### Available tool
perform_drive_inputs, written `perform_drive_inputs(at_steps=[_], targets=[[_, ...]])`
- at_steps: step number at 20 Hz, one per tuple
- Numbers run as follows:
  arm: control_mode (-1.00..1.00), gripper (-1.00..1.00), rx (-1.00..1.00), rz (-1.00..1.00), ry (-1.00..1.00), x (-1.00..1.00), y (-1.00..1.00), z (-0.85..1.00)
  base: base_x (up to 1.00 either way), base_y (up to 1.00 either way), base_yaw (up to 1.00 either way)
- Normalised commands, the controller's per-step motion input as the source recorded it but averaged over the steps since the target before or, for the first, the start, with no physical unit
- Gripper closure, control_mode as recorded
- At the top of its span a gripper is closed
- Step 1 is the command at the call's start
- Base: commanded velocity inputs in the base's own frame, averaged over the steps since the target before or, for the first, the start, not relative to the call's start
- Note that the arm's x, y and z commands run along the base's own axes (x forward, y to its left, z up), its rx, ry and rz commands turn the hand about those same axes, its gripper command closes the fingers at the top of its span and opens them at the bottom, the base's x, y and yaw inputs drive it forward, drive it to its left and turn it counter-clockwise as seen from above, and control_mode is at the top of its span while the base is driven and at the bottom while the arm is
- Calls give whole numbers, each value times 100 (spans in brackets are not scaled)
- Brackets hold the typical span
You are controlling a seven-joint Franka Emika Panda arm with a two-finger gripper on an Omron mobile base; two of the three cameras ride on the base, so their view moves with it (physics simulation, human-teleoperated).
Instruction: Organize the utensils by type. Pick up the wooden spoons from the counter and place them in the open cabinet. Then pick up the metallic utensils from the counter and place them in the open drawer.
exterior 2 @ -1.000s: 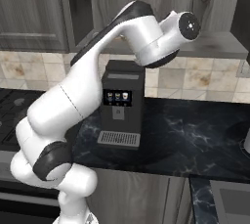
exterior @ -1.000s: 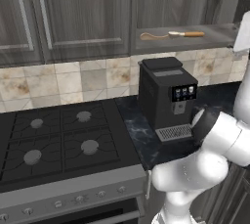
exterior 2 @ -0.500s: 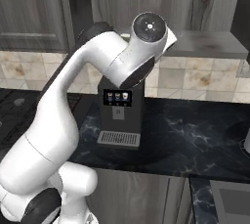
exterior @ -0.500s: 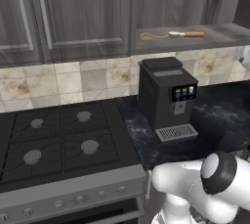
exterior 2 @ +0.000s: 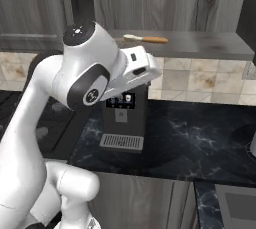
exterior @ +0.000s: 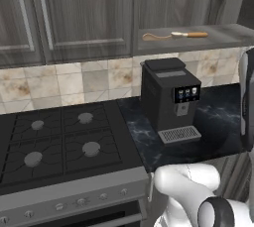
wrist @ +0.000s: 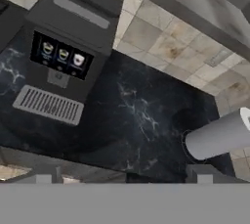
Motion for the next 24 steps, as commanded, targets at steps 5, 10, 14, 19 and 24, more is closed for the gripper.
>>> perform_drive_inputs(at_steps=[5, 10, 14, 19, 24], targets=[[-100, -100, 2, -48, 8, -95, 9, -41, 0, 0, 0], [-100, -100, 7, -45, 1, -67, 22, -36, 0, 0, 0], [-100, -100, 19, -10, 0, -43, 22, -29, 0, 0, 0], [-100, -100, 30, 2, -1, -51, 24, -24, 0, 0, 0], [-100, -100, 27, 5, -19, -42, 37, -16, 0, 0, 0]])
